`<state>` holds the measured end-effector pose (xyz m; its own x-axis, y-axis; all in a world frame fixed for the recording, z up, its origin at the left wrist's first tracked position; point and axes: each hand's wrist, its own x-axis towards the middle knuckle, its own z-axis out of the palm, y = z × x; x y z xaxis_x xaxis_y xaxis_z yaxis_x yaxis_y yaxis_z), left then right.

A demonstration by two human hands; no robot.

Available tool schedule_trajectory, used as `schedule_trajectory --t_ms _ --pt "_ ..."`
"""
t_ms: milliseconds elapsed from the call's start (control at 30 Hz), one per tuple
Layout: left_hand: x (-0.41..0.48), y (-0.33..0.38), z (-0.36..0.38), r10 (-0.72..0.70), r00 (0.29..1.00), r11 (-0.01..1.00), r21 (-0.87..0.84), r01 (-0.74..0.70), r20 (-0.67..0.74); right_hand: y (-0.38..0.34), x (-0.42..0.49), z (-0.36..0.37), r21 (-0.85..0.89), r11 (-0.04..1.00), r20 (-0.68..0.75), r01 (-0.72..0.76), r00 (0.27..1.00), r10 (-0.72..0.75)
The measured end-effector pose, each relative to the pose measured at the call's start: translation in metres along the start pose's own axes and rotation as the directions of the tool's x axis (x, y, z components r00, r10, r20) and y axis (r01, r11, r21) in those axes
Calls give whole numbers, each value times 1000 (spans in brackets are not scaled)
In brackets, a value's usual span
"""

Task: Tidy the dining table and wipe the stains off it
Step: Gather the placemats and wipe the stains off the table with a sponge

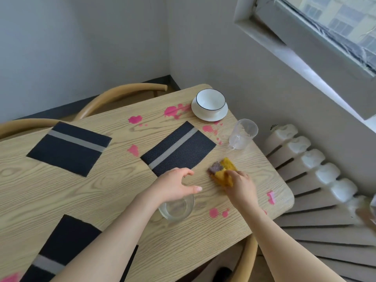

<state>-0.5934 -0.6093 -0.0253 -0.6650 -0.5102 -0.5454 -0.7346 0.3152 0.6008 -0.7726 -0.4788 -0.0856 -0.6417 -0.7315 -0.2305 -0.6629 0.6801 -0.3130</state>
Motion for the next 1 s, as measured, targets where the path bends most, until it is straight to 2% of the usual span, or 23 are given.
schedule_trajectory --t_ms 167,333,400,500,633,700,767,867,933,1000 --pt "-17 -9 -8 -109 994 993 53 109 -4 -10 -9 5 17 1000 68 15 998 -16" --pt "-27 -16 -23 -281 946 936 265 233 161 -17 -22 7 -153 985 119 83 991 -65" --pt "-26 -19 -22 -287 948 946 198 258 136 -17 -20 6 -137 987 139 88 988 -68" --pt "-20 -19 -17 -261 963 965 43 259 61 -10 -17 2 23 997 112 80 990 -82" --pt "-7 -1 -10 -193 980 962 -205 180 -43 15 -21 -17 278 960 -209 37 978 23" --pt "1 14 -7 -160 983 946 -299 128 -85 42 -20 -31 310 950 -312 -32 941 134" --pt "8 28 -5 -139 986 920 -381 93 -96 76 -20 -39 284 946 -291 -158 926 242" --pt "18 46 2 -105 990 901 -430 55 -91 112 -31 -28 208 931 -128 -302 935 331" --pt "23 54 9 -94 991 898 -437 44 -93 106 -41 -11 183 947 -103 -264 953 286" --pt "28 59 14 -99 991 890 -454 46 -93 84 -47 3 163 980 -96 -116 986 133"
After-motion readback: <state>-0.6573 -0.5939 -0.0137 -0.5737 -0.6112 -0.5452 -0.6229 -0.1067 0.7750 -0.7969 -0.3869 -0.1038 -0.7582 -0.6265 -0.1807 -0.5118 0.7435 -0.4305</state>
